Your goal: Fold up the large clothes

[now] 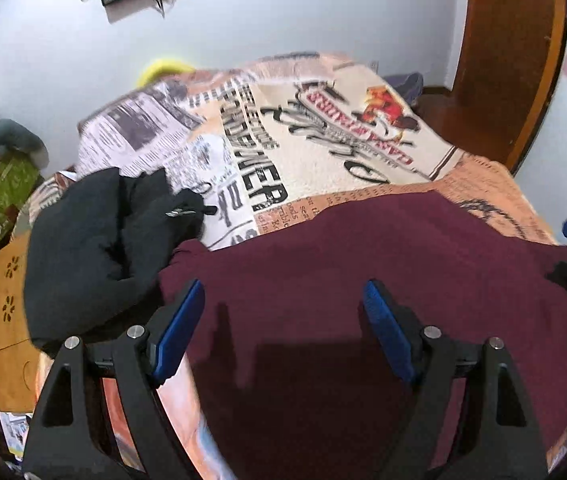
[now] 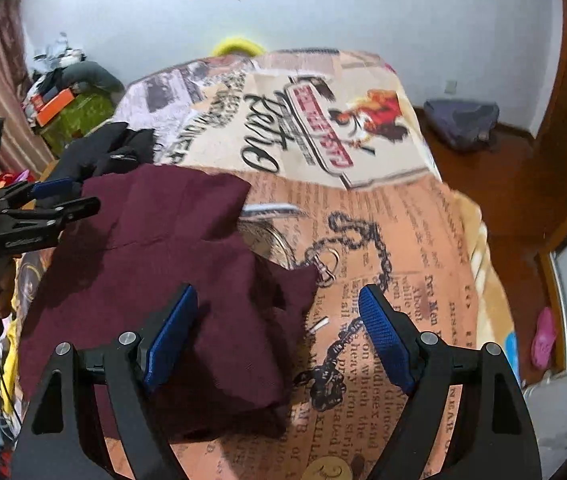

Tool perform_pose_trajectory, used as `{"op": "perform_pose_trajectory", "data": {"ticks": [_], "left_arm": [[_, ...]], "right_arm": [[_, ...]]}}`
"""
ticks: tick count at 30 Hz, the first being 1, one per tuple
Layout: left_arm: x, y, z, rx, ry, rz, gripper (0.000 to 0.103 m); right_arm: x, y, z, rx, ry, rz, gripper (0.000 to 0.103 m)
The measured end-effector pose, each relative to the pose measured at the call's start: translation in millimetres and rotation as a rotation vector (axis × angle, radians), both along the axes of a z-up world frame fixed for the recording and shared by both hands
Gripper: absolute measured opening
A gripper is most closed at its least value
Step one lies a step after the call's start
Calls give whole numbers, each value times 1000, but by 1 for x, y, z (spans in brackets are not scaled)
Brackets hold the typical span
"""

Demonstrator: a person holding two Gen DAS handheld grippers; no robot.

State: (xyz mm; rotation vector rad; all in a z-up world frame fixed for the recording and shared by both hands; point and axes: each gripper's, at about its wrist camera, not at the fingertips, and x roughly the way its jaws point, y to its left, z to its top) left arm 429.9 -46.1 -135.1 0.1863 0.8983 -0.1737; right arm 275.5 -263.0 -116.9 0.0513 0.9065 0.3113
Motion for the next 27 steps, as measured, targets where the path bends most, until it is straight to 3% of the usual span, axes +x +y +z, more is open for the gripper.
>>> {"op": "perform_pose_trajectory", "data": {"ticks": [5, 9, 17, 23, 27], "left_arm": [[-39, 25, 19, -39, -38, 39, 82], [-63, 52, 14, -135, 11, 102, 82], [-86, 74, -43, -370, 252, 146, 82], [-86, 79, -63, -549, 320, 162, 82], [-73, 80, -71, -588, 351, 172, 86]], "right_arm": [[-11, 7, 16, 8, -28, 41, 80], [-12, 9, 18, 61, -3, 73, 80], [-2, 4, -17, 163, 178, 95, 80], [8, -17, -43, 376, 334, 83, 86], [12, -20, -58, 454, 400, 70, 93]]}}
